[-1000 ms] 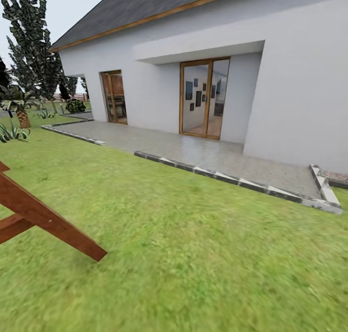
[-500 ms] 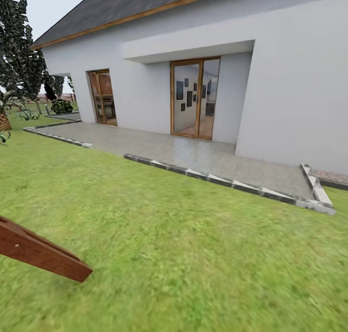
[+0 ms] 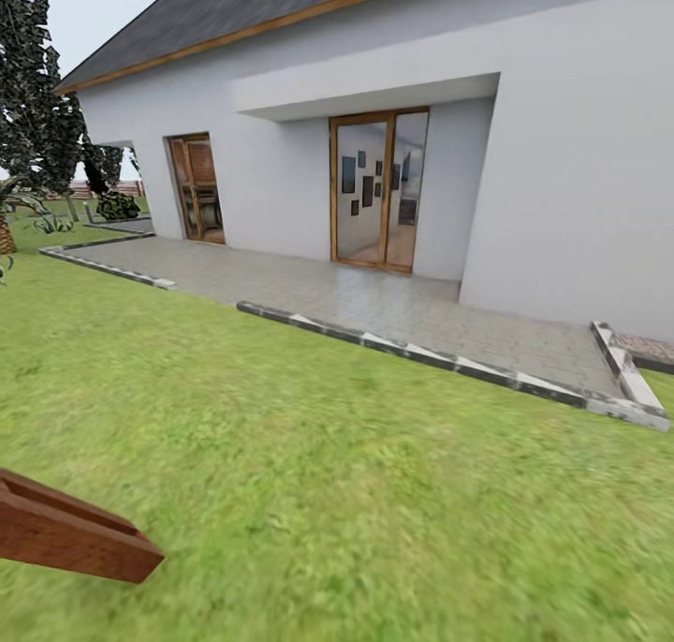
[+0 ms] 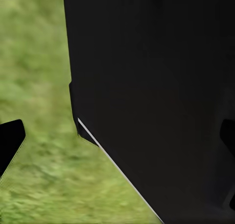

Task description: Take the three Easter eggs out of the wicker basket on the lawn in the garden, then place them on the lawn next to a single tree (choose any tree) so that all three eggs are next to the same tree and none are left in the basket.

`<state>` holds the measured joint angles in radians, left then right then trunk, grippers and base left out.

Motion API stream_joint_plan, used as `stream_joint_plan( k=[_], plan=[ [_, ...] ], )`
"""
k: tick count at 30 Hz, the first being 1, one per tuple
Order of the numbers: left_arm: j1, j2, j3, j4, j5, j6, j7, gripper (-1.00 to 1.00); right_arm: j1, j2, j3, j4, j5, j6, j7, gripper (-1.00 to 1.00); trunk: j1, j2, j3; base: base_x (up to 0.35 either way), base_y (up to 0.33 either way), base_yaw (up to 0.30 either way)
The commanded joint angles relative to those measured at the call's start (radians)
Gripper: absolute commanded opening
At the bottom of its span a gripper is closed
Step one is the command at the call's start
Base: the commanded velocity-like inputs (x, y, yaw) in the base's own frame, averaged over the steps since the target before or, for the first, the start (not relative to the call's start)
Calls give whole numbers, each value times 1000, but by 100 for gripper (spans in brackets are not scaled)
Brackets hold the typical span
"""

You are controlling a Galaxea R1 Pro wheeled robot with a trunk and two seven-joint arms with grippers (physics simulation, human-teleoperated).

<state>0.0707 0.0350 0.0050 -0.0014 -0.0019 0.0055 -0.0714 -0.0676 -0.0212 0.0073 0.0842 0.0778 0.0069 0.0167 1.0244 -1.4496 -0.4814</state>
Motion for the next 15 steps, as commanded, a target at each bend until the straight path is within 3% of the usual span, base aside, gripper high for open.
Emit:
stream_joint_plan(
  k=[1,15],
  plan=[
    [0,0,1,0,0,1,-3,100,-1,0,0,2,8,1,2,100,1,0,-1,333,0,0],
    [0,0,1,0,0,1,-3,100,-1,0,0,2,8,1,1,100,1,0,-1,333,0,0]
  ],
)
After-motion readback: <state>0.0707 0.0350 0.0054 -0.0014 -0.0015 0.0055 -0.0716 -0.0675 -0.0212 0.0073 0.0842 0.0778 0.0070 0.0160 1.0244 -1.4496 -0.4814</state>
